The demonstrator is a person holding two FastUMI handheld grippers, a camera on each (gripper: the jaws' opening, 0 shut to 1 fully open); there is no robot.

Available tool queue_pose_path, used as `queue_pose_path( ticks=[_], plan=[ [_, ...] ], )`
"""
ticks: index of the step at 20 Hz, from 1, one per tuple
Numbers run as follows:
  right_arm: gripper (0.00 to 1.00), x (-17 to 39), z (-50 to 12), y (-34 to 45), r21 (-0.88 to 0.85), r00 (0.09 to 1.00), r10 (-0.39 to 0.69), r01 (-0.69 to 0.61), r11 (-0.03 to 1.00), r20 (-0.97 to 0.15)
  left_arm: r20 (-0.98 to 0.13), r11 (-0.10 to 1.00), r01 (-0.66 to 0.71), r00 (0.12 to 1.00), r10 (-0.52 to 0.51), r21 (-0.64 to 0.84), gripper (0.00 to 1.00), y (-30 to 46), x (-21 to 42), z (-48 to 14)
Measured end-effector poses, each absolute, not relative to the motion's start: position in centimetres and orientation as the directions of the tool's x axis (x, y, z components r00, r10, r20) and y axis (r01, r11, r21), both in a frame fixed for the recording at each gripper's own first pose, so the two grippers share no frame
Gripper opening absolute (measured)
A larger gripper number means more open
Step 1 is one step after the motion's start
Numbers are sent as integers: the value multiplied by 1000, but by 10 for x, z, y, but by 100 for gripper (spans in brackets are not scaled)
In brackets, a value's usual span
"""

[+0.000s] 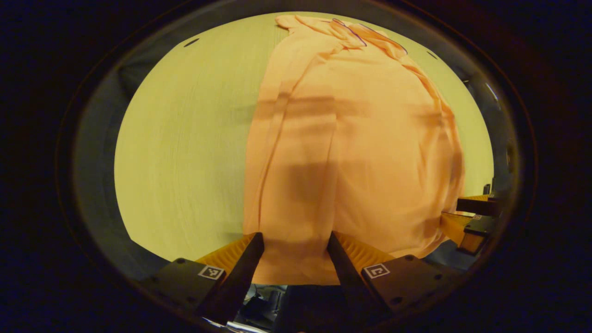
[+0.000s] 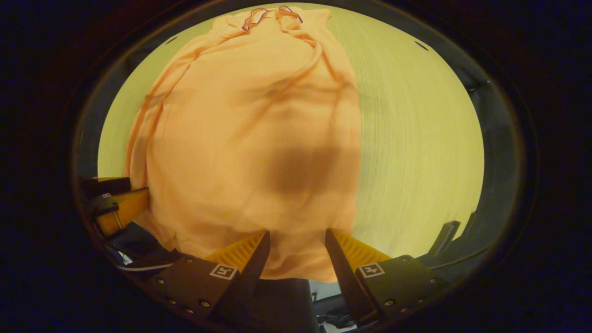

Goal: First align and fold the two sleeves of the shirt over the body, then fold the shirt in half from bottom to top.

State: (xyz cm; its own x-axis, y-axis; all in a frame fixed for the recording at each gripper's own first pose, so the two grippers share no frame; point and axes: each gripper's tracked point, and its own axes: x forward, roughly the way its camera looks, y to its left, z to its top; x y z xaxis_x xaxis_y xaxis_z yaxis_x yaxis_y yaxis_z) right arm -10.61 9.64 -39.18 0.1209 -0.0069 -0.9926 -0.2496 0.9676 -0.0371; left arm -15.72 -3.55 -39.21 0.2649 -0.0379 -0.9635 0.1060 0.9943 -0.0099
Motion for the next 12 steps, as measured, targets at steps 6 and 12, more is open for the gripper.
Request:
queue_pose_path(
  ticks=[6, 12],
  plan=[
    [5, -100, -389, 95, -61, 134, -32, -224, 973, -990, -957, 994, 107, 284, -51, -21, 18, -42, -153, -389],
    [0, -100, -386, 96, -14, 123, 10, -196, 981, -992, -949, 994, 97, 306, -69, -41, 6, -45, -151, -388]
  ],
)
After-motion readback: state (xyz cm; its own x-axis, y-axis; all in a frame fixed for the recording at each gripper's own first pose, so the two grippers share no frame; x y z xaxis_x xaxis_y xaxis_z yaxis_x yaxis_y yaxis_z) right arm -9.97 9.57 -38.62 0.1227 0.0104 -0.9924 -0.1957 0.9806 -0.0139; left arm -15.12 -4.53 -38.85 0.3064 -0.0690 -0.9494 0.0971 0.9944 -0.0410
